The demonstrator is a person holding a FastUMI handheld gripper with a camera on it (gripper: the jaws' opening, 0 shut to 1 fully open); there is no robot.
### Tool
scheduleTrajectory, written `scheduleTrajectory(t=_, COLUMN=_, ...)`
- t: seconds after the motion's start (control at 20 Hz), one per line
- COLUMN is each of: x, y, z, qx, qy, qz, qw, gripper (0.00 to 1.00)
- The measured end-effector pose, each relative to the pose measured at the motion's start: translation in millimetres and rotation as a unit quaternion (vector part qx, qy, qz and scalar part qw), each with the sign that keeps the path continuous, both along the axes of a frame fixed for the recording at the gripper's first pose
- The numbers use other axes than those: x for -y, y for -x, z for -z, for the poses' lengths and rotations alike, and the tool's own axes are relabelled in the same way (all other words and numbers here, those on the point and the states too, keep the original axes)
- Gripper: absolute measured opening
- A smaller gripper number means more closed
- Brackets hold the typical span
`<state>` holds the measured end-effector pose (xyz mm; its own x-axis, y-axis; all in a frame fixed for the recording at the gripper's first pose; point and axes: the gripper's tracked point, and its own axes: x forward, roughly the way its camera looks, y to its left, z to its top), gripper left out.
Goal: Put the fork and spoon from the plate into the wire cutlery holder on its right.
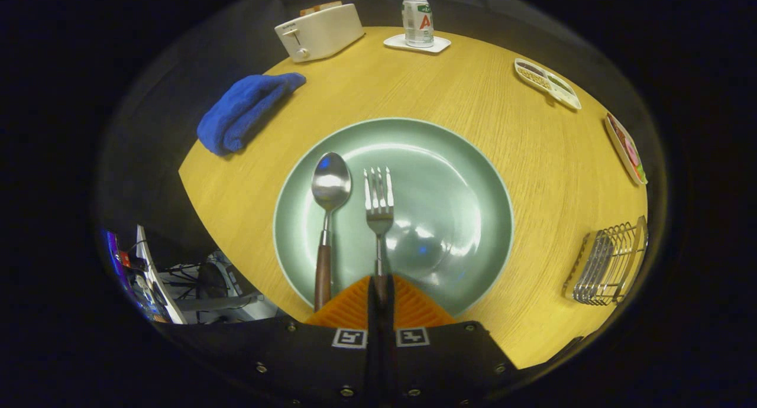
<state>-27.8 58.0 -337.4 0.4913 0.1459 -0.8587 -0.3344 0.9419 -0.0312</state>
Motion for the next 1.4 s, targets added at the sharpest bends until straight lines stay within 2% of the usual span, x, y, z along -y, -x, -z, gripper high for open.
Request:
scheduleTrajectory(t=0.05, x=2, y=-4, z=13, qx=-0.006, qy=-0.002, qz=-0.002, qw=1.000, gripper=0.03)
scheduleTrajectory(t=0.4, x=5, y=-5, z=-1, qx=-0.004, qy=-0.039, qz=0.034, qw=0.999, gripper=0.03)
scheduleTrajectory(t=0.85, x=31, y=-16, z=-34, qx=0.041, qy=-0.074, qz=0.100, qw=0.991, gripper=0.03)
scheduleTrajectory(t=1.1, x=62, y=-16, z=-62, qx=0.076, qy=-0.098, qz=0.160, qw=0.979, gripper=0.03)
scheduleTrajectory(t=1.4, x=109, y=-2, z=-84, qx=0.111, qy=-0.113, qz=0.240, qw=0.958, gripper=0.03)
